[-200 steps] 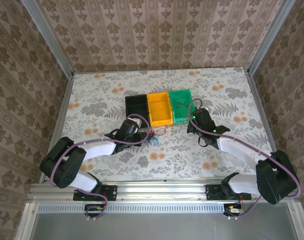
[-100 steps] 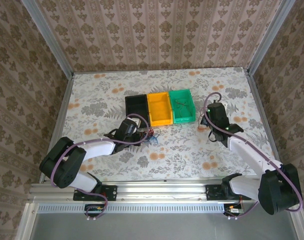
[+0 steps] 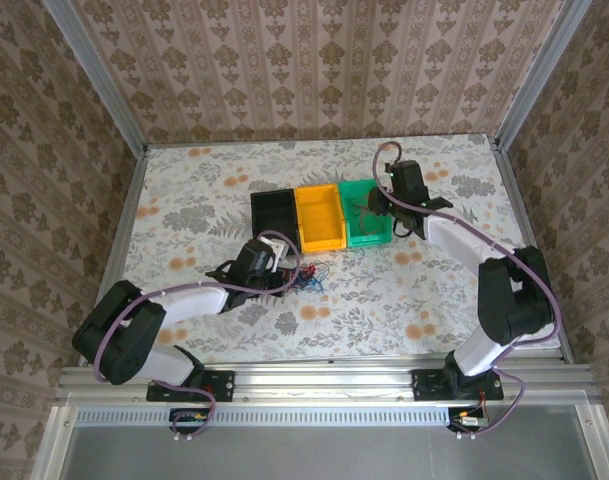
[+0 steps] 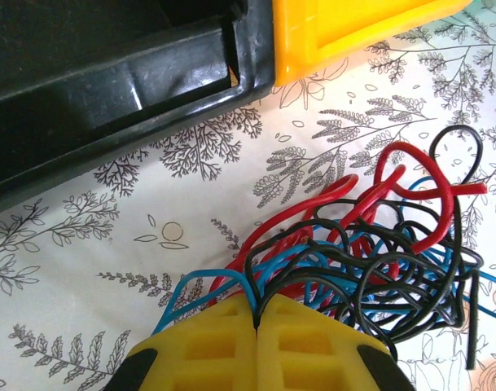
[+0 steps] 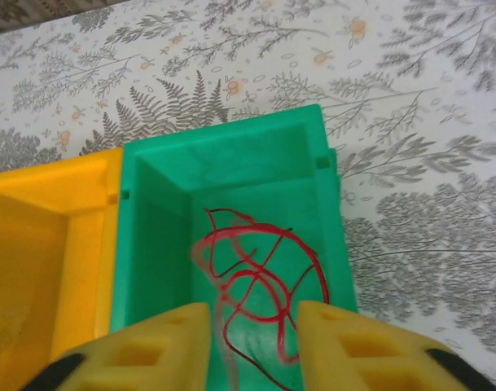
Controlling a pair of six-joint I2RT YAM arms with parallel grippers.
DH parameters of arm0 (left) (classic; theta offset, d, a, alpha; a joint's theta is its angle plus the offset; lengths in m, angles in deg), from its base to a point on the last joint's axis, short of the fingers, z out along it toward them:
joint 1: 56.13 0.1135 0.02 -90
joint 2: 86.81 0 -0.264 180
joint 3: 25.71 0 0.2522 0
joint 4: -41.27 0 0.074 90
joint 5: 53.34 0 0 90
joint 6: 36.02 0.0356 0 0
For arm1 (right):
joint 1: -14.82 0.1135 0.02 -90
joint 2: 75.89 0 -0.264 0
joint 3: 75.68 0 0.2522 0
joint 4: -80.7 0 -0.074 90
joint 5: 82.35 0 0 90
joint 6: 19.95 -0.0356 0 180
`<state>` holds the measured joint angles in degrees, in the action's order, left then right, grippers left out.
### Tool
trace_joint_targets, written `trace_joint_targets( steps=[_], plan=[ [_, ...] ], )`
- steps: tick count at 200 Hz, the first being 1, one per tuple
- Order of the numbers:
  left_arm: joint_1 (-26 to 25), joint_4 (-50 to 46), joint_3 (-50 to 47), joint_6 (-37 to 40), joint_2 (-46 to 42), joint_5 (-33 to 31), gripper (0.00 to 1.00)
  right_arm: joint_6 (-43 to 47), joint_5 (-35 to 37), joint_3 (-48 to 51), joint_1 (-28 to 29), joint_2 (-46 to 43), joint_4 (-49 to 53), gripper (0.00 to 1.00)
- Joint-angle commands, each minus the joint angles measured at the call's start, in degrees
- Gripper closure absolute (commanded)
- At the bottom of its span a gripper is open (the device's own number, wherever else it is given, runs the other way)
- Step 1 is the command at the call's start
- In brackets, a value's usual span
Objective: Untangle the cables
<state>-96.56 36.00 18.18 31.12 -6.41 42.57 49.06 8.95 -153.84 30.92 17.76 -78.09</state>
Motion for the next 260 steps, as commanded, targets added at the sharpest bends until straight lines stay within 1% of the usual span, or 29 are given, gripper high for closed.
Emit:
trace_joint_targets(
  steps=[1, 20, 24, 46, 58, 87, 114, 155, 181, 213, 260],
  plan=[
    [-0.3, -2.5, 0.1, 1.3, -1.5, 0.8, 0.99, -0.8, -4.4, -1.7, 0.2, -0.1, -0.2, 0.57],
    [-0.3, -2.8, 0.0, 1.2, -1.9, 0.6, 0.97, -0.3, -5.5, 1.3, 2.0, -2.5, -0.8, 0.57],
    [-0.2, -2.7, -0.1, 1.2, -2.0, 0.6, 0.94, 0.2, -6.1, 2.0, 2.6, -3.1, -0.9, 0.57],
    [-0.3, -2.4, -0.7, 1.1, -2.7, 0.3, 0.85, 3.4, -9.2, 5.0, 7.7, -5.3, 0.7, 0.57],
    [-0.2, -2.4, -0.9, 1.0, -3.1, -0.2, 0.82, 4.2, -11.0, 6.3, 10.7, -5.9, 1.5, 0.57],
    [-0.2, -1.5, -1.7, 1.1, -3.9, -0.4, 0.80, 3.2, -15.6, 8.8, 17.2, -5.1, 0.6, 0.60],
    [-0.3, -1.4, -1.7, 1.4, -3.6, 0.3, 0.80, 2.4, -17.6, 7.6, 20.6, -1.6, 0.2, 0.62],
    [-0.4, -1.3, -1.5, 1.4, -2.8, 0.5, 0.81, 2.3, -20.5, 3.0, 21.7, 4.7, 2.5, 0.64],
    [-0.6, -1.3, -1.4, 1.1, -1.9, 0.7, 0.83, 2.2, -20.7, 1.6, 22.0, 7.2, 1.9, 0.64],
    [-0.6, -1.3, -1.3, 1.2, -1.4, 0.4, 0.84, 1.8, -20.9, -0.1, 22.1, 9.1, 3.2, 0.64],
    [-0.7, -1.1, -1.4, 1.2, -0.9, 0.0, 0.84, 1.9, -20.8, 1.1, 22.5, 9.6, 4.7, 0.64]
  ],
)
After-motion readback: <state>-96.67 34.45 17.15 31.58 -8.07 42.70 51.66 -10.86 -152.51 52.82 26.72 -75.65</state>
